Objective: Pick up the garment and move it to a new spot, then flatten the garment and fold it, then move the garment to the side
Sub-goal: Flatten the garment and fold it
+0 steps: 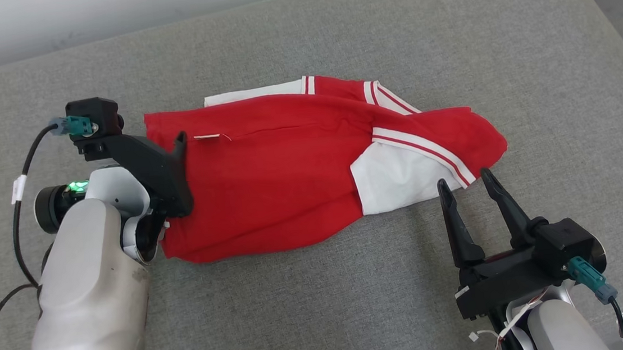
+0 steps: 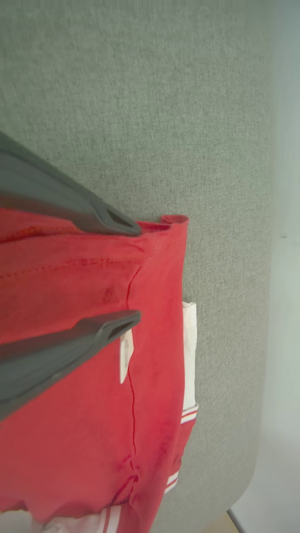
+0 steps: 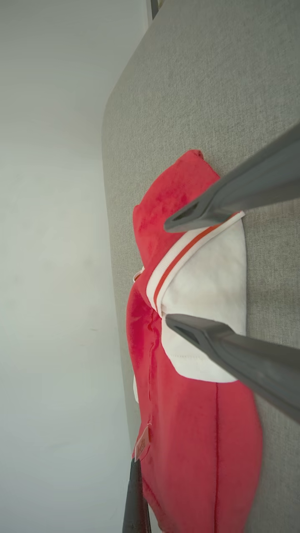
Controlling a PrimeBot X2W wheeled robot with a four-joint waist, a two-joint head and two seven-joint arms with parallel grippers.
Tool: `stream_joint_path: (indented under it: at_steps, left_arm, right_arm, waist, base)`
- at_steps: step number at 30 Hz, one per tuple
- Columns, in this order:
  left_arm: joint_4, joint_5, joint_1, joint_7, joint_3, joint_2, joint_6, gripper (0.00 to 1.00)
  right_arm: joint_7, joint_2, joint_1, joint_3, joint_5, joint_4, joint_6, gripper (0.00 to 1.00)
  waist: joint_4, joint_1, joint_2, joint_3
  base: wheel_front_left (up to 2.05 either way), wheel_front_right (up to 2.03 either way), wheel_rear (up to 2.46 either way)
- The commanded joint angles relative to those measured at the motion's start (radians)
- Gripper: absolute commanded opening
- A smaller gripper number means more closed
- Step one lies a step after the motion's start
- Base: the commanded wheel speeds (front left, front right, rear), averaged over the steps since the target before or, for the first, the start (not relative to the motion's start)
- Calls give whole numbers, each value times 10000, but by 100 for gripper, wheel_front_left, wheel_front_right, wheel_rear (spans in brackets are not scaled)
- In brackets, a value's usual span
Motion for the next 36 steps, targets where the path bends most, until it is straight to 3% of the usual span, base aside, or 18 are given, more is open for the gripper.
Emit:
stream_joint_path:
  at_steps: [1,8,14,18,23,29,36]
  left_arm:
    - [26,15,-45,-80,-13,-6,-58,0]
    - [247,-264,255,-266,-114,-77,-223,0]
    - [-579,-1109,724,-1237,182,-233,-407,0]
    - [-2174,-1891,1899,-1436,-130,-300,-538,0]
    - [-5275,-2616,4291,-1290,-577,-318,-562,0]
    - [-8103,-2832,7154,-598,-908,-297,193,0]
    - [-8729,-2793,9057,101,-1180,-122,823,0]
  right_arm:
    - [-41,9,15,21,-16,17,-26,100]
    - [-45,9,134,-3,-70,-1,-26,100]
    - [-32,8,382,-266,-182,56,-26,100]
    - [-30,6,603,-528,-214,49,-26,100]
    - [-30,9,959,-948,-262,-47,-26,100]
    - [17,8,1195,-1067,-214,-144,-26,100]
    - [56,6,1107,-1056,-161,-187,-26,100]
  waist:
    - [31,-1,-1,-65]
    - [79,-1,-1,-341]
    - [366,-1,-1,-764]
    - [650,-1,-1,-1102]
    - [1094,-1,-1,-1448]
    - [1361,-1,-1,-1695]
    - [1426,-1,-1,-1674]
  base:
    - [0,0,0]
    - [0,0,0]
    - [0,0,0]
    - [0,0,0]
    - [0,0,0]
    - [0,0,0]
    - [0,0,0]
